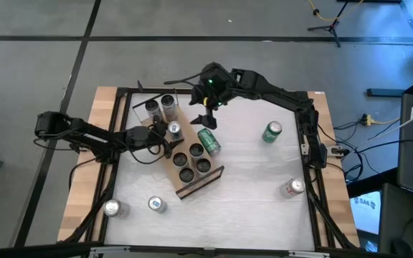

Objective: Place canned beverage on shelf
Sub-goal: Put the white blue soda can on the shelf

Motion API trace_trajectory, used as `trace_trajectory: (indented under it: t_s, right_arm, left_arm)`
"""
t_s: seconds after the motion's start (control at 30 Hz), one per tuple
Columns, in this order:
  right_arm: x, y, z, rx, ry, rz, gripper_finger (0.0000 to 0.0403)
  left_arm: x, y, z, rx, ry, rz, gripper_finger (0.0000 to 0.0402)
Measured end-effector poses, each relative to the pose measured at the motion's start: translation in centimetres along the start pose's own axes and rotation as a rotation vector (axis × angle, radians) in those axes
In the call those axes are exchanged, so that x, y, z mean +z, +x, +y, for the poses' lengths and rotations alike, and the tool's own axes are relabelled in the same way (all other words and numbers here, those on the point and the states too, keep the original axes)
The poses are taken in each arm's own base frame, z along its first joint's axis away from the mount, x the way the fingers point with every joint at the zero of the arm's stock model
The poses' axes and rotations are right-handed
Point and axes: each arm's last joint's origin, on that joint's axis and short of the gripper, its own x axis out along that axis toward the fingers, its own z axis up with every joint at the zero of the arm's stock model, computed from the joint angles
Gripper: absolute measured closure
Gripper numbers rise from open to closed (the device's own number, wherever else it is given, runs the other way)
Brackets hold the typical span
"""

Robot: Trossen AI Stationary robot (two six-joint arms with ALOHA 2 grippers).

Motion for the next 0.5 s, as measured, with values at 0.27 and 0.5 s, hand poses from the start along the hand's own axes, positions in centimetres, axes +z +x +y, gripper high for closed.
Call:
trace_trajectory:
  t_s: [0.27, 0.5]
  right_arm:
    - [-0.35, -0.01, 0.02, -0.011, 0.004, 0.038, 0.0023]
    - [-0.34, -0.01, 0.02, -0.011, 0.003, 0.037, 0.0023]
  left_arm:
    - [-0.02, -0.10, -0.36, -0.030, 0.004, 0.001, 0.0068]
    - [0.49, -0.41, -0.18, 0.008, -0.004, -0.027, 0.0068]
